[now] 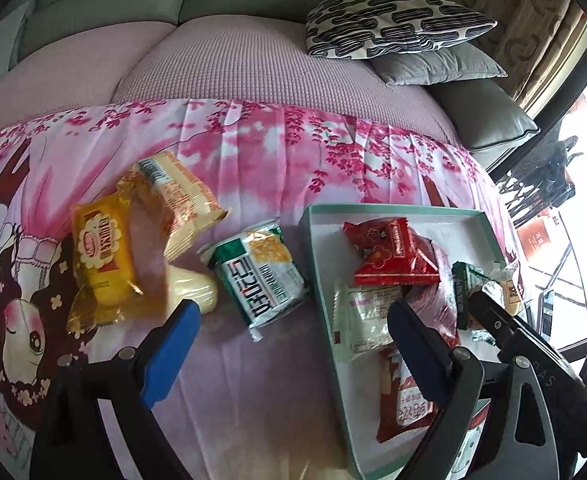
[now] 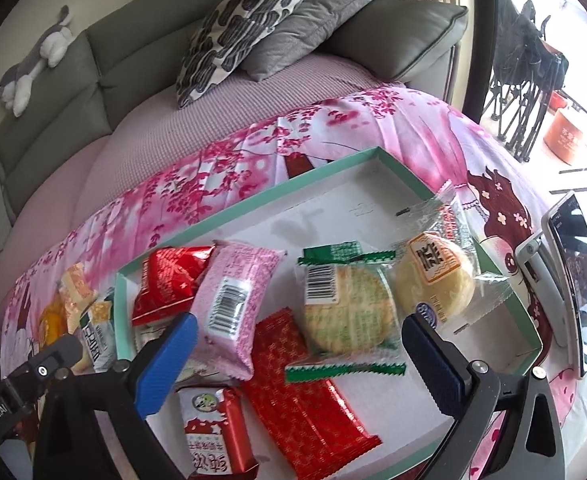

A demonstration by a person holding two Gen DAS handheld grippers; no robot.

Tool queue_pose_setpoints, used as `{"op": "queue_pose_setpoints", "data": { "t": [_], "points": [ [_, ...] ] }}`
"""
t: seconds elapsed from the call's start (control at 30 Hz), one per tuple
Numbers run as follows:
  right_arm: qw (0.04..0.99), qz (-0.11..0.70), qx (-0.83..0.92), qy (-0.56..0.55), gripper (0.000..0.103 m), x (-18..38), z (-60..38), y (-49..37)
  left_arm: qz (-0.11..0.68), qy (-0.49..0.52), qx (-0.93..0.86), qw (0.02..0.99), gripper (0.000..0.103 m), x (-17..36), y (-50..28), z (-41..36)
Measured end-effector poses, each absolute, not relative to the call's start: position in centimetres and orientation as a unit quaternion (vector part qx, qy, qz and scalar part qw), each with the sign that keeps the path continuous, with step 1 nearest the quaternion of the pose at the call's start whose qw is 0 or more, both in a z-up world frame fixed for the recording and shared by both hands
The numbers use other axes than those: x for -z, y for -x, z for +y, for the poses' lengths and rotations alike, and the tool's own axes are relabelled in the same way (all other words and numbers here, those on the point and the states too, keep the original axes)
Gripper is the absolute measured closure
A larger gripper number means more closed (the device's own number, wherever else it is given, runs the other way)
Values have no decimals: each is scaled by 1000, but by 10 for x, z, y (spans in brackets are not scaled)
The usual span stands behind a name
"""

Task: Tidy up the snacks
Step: 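Move right tool to green-white cracker pack while left tool approaches yellow bread pack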

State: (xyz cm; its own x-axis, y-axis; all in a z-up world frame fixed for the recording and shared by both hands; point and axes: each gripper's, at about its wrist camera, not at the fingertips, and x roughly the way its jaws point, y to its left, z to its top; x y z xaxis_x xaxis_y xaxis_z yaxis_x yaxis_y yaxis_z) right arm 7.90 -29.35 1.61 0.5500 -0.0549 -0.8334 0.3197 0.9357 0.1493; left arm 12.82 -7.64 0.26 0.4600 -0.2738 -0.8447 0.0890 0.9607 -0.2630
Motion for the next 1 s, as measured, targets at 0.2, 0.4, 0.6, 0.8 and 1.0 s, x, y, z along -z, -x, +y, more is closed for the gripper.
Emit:
{"op": "queue_pose_setpoints", "data": {
  "t": [0.2,0.4,0.6,0.8,1.0],
  "points": [
    [874,464,85,-119,0,-20,-270,-77,518,91,90,846,8,0,-127,-59],
    [878,466,75,-85,0,-23,-245,-74,512,85,73,851,8,-7,-125,-41],
    [881,466,56,-53,0,-25,-215,-74,507,88,46,856,8,-11,-127,-14],
    [882,467,50,-26,0,-25,-195,-77,504,106,29,857,8,-10,-130,10],
    [885,464,46,-8,0,-27,-177,-79,505,122,7,855,8,-4,-134,32]
  ]
}}
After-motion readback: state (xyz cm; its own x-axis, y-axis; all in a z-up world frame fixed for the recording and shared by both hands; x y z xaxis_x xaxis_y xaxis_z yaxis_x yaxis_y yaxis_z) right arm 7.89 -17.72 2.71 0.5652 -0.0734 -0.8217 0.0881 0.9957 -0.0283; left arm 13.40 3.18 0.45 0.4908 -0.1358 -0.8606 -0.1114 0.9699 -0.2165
